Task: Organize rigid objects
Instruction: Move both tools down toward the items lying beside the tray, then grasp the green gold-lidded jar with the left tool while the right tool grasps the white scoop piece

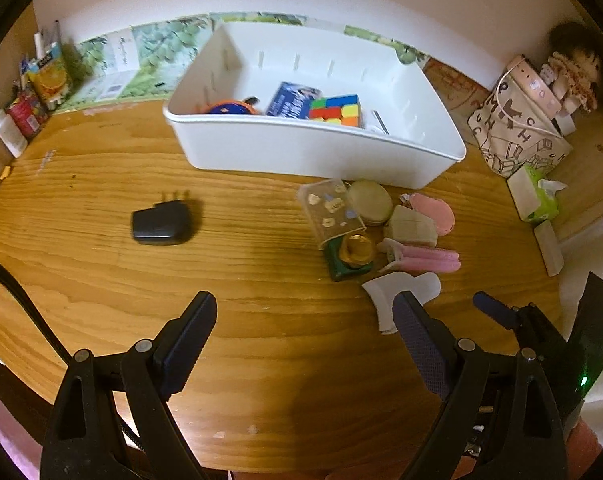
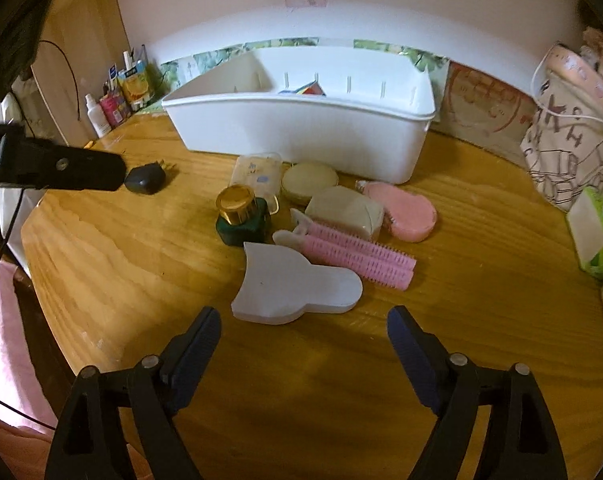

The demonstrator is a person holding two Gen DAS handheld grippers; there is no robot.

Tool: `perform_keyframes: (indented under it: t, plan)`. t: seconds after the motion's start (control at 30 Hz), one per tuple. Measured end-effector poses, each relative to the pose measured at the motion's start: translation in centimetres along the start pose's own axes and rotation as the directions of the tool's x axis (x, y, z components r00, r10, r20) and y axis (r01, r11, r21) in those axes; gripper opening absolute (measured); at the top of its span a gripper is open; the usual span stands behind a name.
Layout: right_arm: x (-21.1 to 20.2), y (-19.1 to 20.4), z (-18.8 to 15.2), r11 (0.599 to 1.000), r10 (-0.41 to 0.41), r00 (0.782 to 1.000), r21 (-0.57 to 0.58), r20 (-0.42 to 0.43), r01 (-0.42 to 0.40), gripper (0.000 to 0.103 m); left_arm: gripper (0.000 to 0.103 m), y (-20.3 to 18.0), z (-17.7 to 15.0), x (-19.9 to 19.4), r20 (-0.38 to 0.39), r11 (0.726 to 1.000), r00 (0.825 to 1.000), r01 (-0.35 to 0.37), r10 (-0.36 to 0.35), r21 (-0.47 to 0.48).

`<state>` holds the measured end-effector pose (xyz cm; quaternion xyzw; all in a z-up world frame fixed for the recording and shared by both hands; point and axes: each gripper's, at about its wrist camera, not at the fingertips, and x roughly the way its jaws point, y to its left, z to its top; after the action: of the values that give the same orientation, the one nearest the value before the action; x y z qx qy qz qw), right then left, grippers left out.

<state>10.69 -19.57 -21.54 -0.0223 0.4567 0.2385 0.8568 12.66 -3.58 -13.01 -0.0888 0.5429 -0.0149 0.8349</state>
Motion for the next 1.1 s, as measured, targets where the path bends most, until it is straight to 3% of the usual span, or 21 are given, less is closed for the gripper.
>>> perform_keyframes:
  t: [0.43, 0.77, 1.1]
  plan:
    - [2.3, 0.0, -0.2, 0.995, 0.066, 0.997, -0.075, -0.027, -0.067, 0.086, 0.091, -3.6, 2.9, 5.5, -0.108, 1.0, 0.994, 0.012, -0.01, 0.016]
    - [3.4, 0.4, 0.4, 0.989, 0.086, 0.996, -0.118, -0.012, -0.087, 0.09, 0.091, -3.1, 3.9, 9.1, -0.191, 0.998, 0.981, 0.019, -0.031, -0.063]
    - [3.9, 0.5, 0.9, 0.987, 0.069, 0.998, -0.149, 0.005, -0.068, 0.09, 0.091, -2.7, 4.2, 11.0, -0.256, 0.995, 0.967, -0.025, 0.0, -0.094]
